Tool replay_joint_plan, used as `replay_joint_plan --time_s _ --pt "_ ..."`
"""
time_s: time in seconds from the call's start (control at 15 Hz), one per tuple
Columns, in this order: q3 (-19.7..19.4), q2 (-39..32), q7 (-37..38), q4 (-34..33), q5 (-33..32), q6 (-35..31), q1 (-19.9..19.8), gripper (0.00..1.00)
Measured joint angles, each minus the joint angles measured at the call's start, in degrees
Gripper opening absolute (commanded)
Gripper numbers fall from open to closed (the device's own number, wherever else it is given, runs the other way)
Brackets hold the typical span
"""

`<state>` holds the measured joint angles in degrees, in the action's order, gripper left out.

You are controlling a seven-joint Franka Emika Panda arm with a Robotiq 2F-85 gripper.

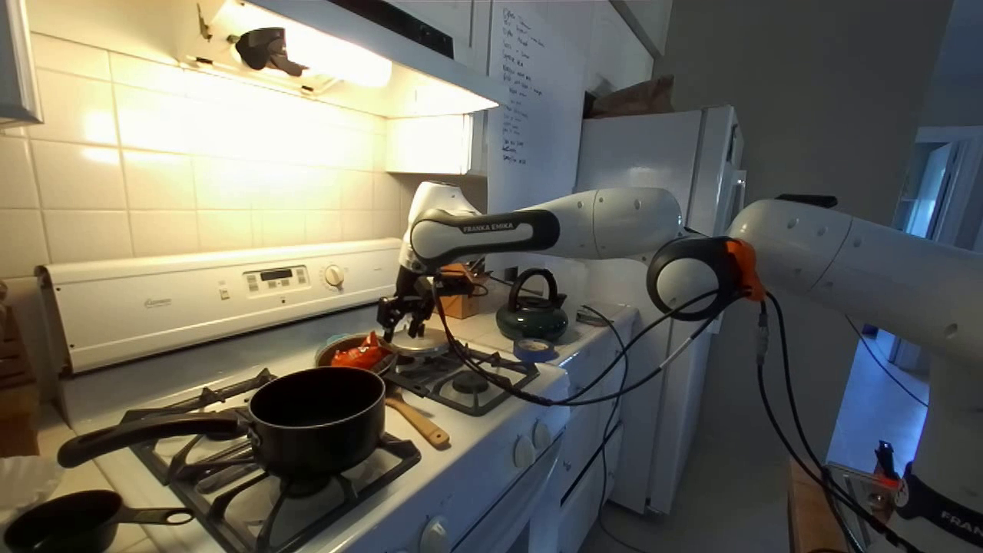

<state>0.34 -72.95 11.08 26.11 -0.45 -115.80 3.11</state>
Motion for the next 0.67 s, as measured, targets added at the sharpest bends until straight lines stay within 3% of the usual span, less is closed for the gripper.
replay_joint_plan --time_s 0.13,0.4,0.47,0.53,0.6,0.67 --pt "0.00 -0.94 -0.26 0.00 0.00 -1.06 0.08 0.44" --pt "0.01 -2.58 -0.84 -0.02 0.00 -3.79 0.39 0.71" --pt "0.01 -2.86 -1.17 -0.02 0.00 -4.44 0.48 0.60" --pt "0.01 -3.09 -1.55 -0.02 0.00 -5.20 0.57 0.37" --pt "0.01 -3.27 -1.80 -0.02 0.00 -5.83 0.67 0.36" --pt "0.01 -3.38 -1.93 -0.02 0.00 -6.20 0.77 0.29"
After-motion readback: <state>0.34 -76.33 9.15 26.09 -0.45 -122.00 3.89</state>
